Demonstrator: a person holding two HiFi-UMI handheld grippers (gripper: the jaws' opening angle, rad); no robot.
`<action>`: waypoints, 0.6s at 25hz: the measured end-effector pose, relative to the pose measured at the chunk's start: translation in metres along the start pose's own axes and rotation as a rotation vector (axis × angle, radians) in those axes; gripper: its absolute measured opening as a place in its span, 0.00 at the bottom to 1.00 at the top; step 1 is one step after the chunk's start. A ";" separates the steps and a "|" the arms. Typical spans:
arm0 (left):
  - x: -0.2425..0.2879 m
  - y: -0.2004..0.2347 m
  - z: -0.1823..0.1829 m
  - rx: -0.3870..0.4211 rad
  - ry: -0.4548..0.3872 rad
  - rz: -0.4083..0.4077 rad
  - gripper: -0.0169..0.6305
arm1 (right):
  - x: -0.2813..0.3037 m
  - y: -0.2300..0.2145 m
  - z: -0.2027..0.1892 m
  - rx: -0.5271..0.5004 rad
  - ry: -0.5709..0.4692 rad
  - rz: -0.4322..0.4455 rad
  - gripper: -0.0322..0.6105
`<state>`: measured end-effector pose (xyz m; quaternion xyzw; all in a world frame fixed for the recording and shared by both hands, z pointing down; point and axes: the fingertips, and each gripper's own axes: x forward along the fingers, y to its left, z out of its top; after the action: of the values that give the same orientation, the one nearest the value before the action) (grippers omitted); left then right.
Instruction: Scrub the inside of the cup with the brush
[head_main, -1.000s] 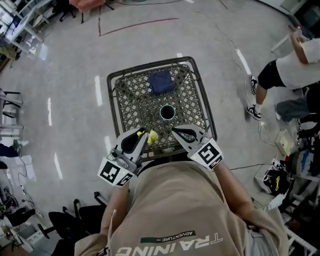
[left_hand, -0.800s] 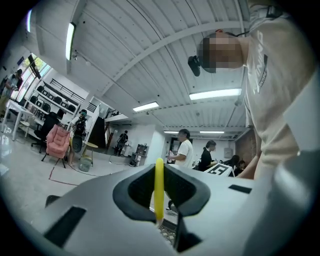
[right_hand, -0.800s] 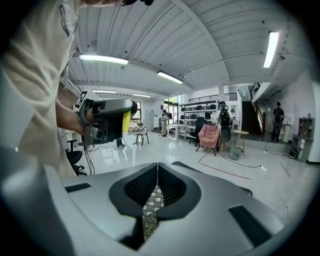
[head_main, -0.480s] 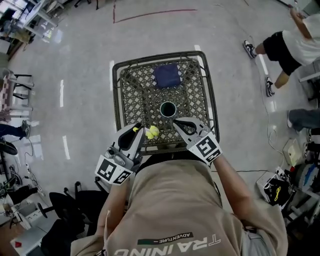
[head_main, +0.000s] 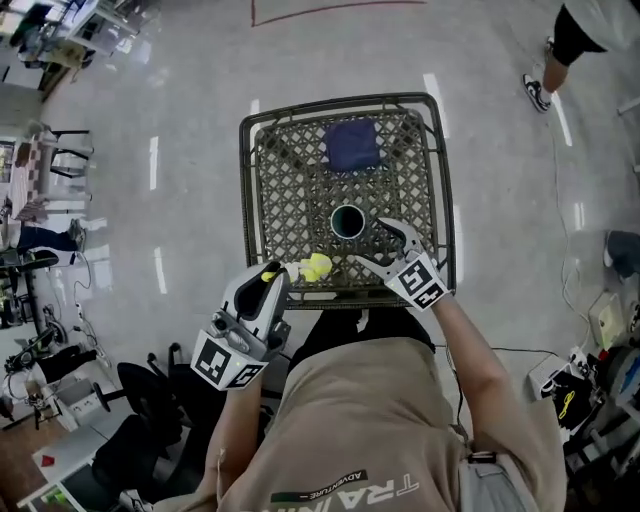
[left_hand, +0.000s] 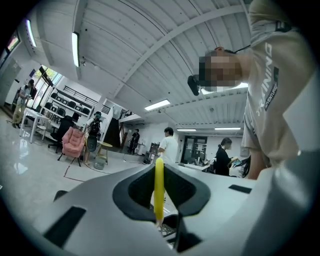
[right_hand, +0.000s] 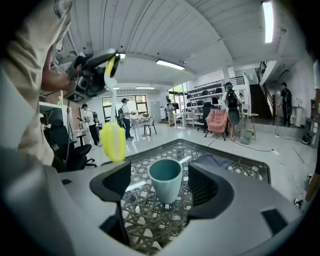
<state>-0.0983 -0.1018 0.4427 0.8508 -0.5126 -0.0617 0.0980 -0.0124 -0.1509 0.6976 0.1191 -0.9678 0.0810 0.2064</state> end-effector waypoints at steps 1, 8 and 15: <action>-0.004 0.001 0.004 -0.002 0.002 0.011 0.11 | 0.009 -0.002 -0.012 -0.013 0.021 -0.005 0.61; -0.027 0.011 0.012 -0.029 0.024 0.099 0.11 | 0.065 -0.023 -0.065 -0.125 0.091 -0.094 0.66; -0.046 0.025 0.013 -0.018 0.060 0.168 0.11 | 0.098 -0.020 -0.068 -0.070 0.088 -0.079 0.66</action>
<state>-0.1438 -0.0742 0.4357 0.8053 -0.5785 -0.0324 0.1258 -0.0684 -0.1750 0.8016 0.1461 -0.9546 0.0439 0.2560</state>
